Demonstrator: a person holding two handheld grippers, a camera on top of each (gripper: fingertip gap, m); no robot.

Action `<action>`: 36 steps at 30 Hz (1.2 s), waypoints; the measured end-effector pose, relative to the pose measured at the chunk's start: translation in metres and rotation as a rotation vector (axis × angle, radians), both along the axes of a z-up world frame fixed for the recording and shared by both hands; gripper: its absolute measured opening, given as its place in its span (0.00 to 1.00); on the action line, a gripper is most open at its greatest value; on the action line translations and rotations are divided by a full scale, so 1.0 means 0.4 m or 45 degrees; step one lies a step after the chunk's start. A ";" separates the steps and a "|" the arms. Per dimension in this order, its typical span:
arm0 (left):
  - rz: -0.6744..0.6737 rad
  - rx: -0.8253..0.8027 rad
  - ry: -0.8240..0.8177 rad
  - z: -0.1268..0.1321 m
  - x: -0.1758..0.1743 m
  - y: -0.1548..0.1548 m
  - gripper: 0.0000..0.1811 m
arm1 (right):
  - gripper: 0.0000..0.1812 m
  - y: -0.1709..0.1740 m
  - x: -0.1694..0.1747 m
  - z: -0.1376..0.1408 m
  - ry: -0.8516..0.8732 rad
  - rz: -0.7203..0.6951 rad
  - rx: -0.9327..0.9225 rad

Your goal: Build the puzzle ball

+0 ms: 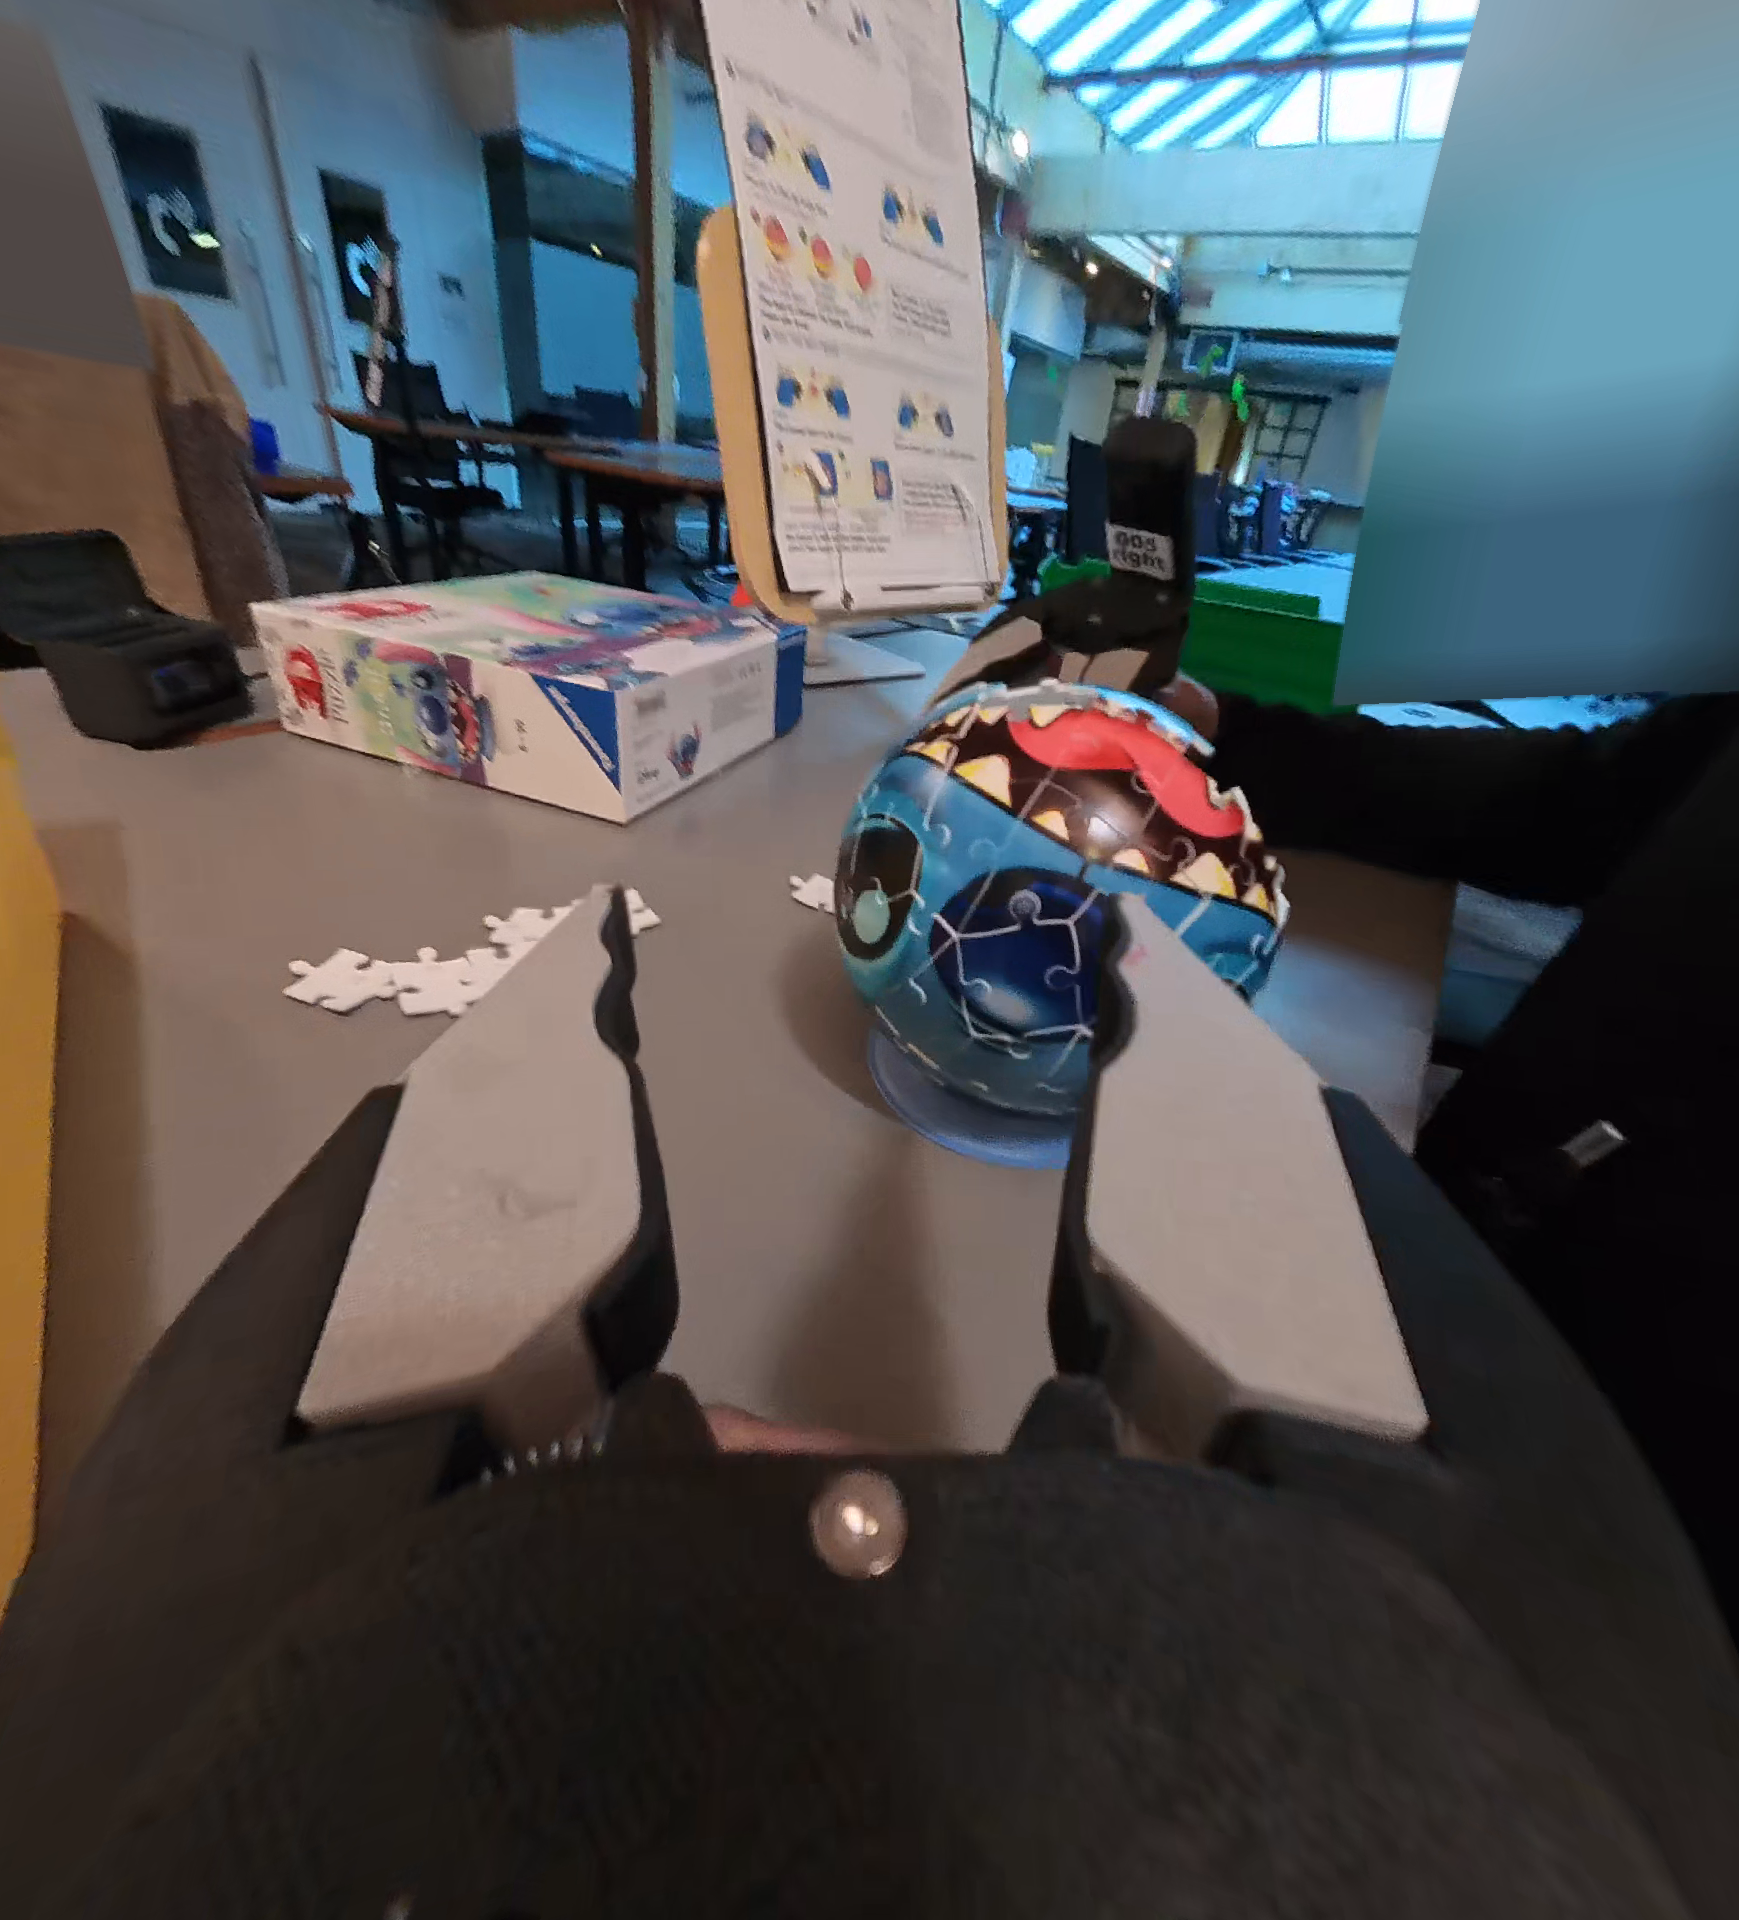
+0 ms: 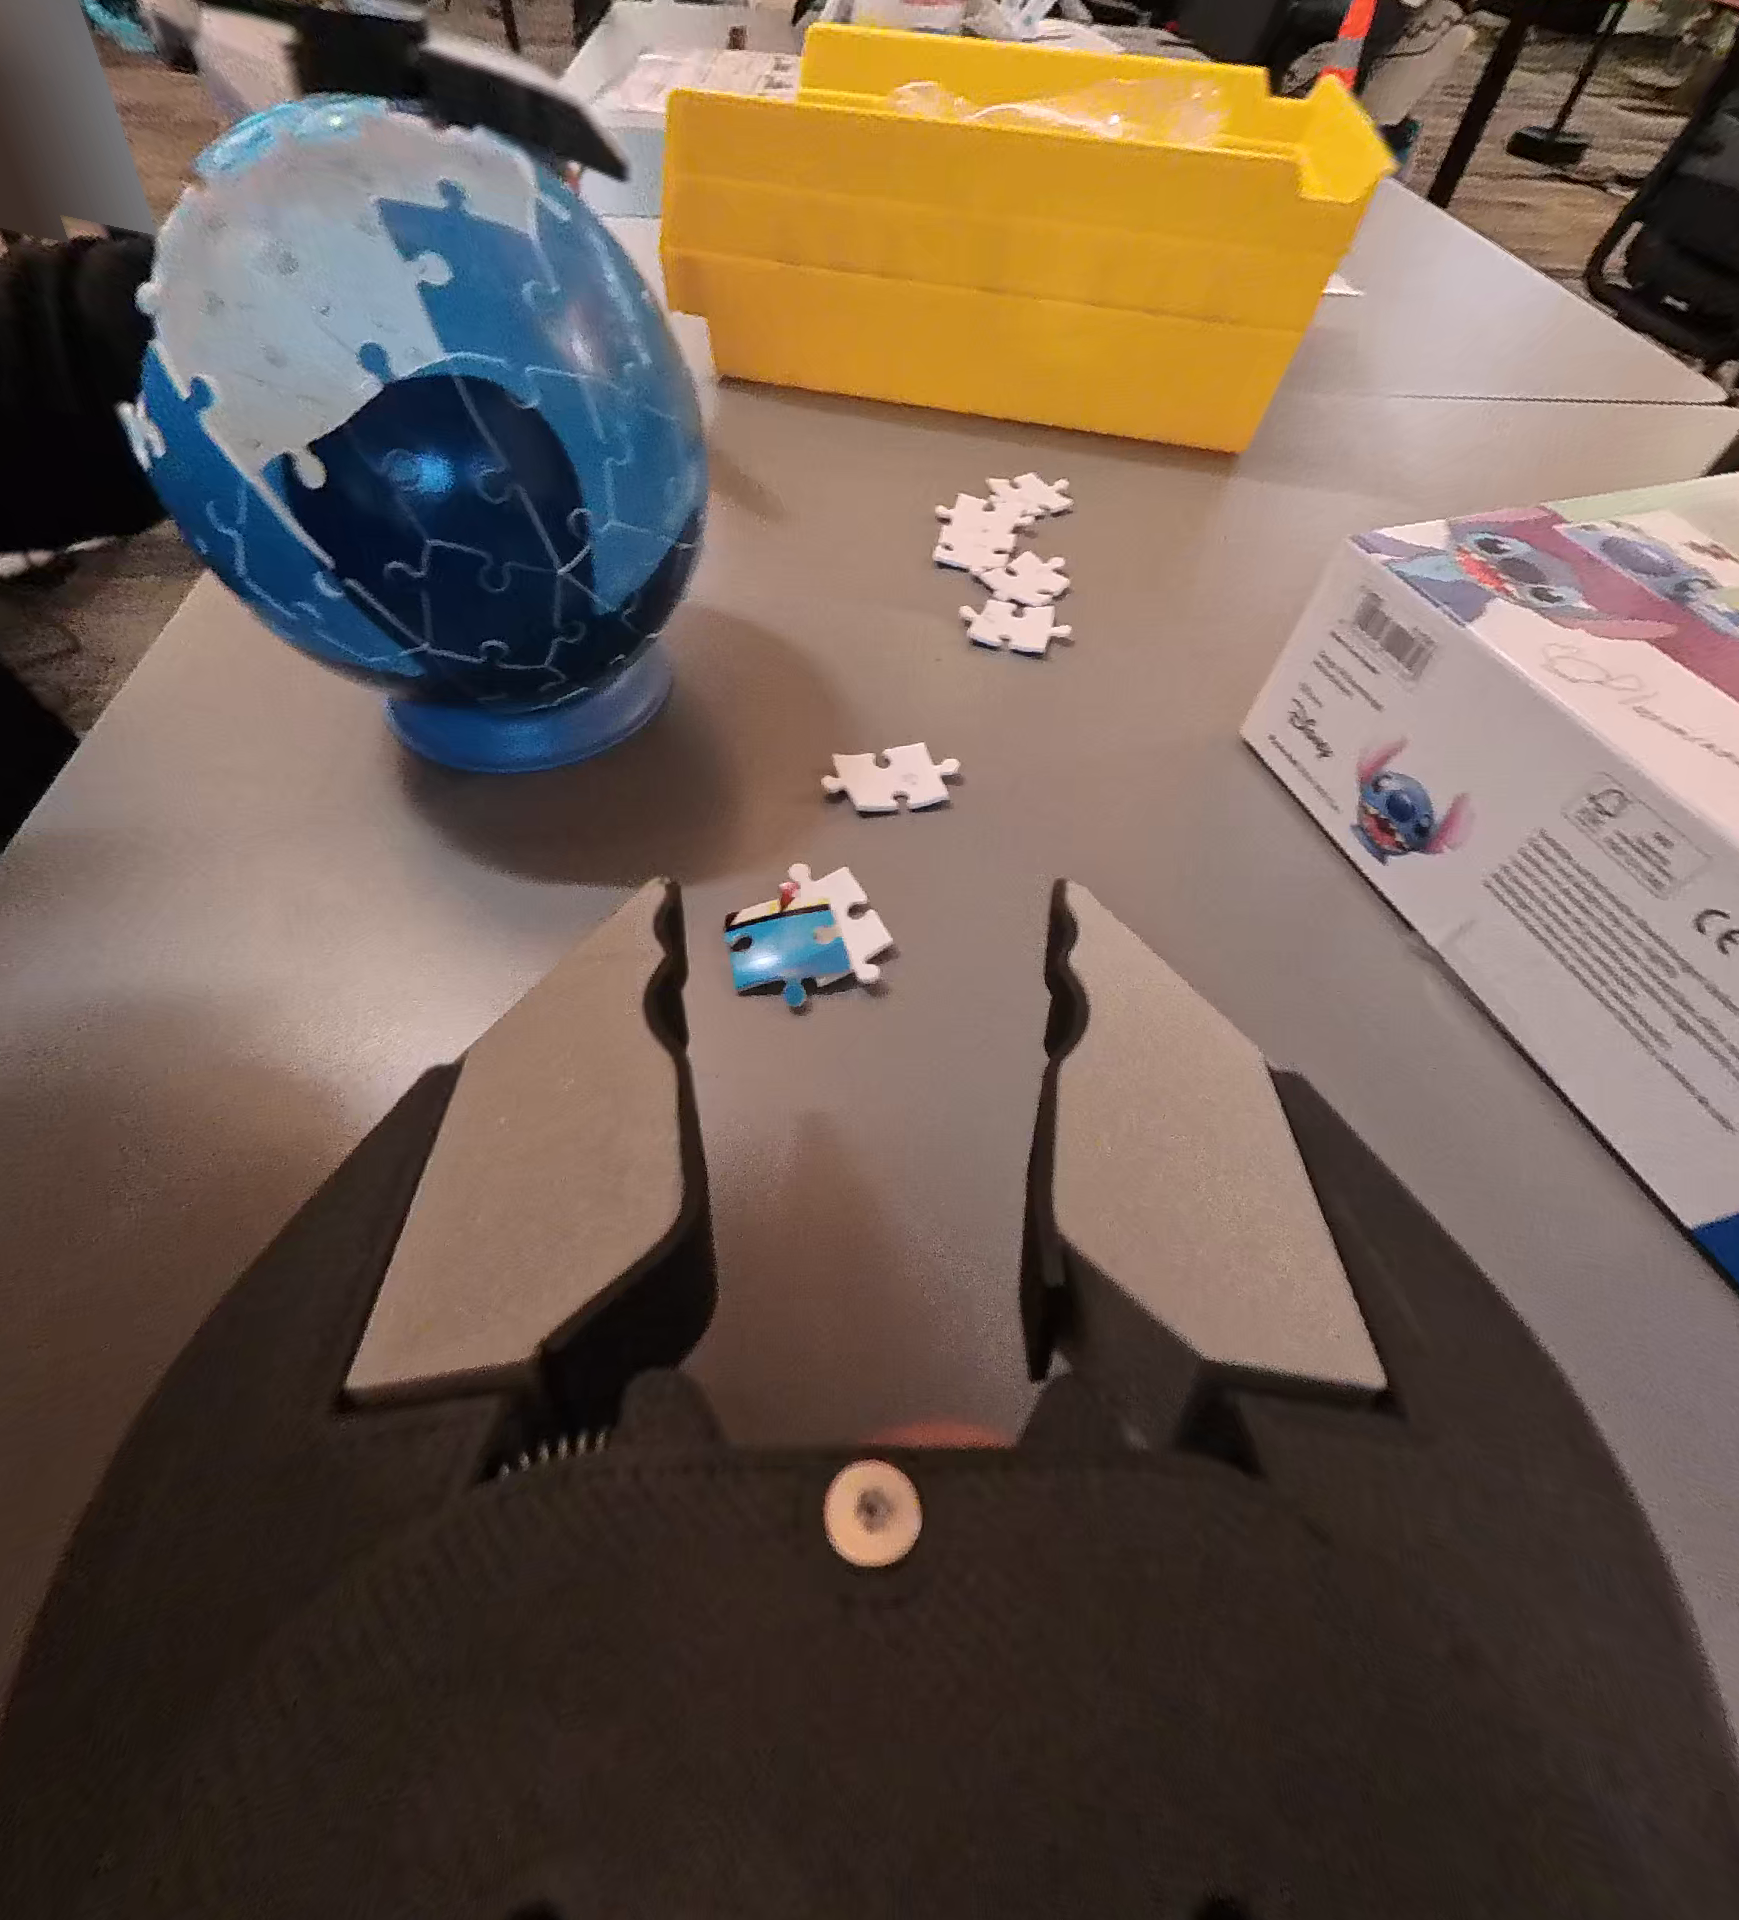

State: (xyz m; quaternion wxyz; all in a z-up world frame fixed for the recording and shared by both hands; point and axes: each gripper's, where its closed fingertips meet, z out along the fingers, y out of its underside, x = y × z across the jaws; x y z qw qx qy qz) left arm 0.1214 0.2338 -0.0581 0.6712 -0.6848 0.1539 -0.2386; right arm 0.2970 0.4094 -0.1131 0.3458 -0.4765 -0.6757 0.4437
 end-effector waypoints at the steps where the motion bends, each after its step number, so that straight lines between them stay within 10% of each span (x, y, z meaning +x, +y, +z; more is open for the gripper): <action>1: 0.027 0.015 0.008 0.002 -0.005 0.001 0.48 | 0.36 0.008 -0.003 0.004 0.009 -0.015 -0.017; 36: 0.306 0.118 0.164 0.009 -0.050 0.069 0.51 | 0.40 0.031 -0.016 0.025 0.066 -0.061 -0.073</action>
